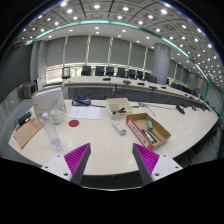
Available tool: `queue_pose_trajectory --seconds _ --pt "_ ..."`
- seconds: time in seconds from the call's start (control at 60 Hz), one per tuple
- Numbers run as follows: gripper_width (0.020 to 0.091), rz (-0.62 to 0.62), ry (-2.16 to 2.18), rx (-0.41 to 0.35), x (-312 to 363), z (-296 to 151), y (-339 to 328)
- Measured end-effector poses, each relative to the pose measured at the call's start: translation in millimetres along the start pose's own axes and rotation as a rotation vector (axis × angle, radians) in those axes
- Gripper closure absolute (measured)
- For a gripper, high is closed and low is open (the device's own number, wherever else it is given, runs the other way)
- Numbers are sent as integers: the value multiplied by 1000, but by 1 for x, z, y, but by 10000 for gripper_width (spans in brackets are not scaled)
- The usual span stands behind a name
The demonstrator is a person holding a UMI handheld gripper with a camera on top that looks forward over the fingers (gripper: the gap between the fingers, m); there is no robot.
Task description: Pour water
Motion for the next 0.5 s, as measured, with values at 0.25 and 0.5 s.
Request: queue_pose_trajectory --seconds 0.25,0.5 --pt "243 17 -6 31 77 20 15" --pt "243 -76 5 34 195 47 40"
Point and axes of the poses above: the point between the fingertips, and its own axes, seen from behind it with the camera up: x to the left, z down, y forward, the way the camera looks, the point moved 5 cm from there along -y, backward, against the way the camera looks, and after that the axes turned 9 degrees about x, right-handed, at the moved point
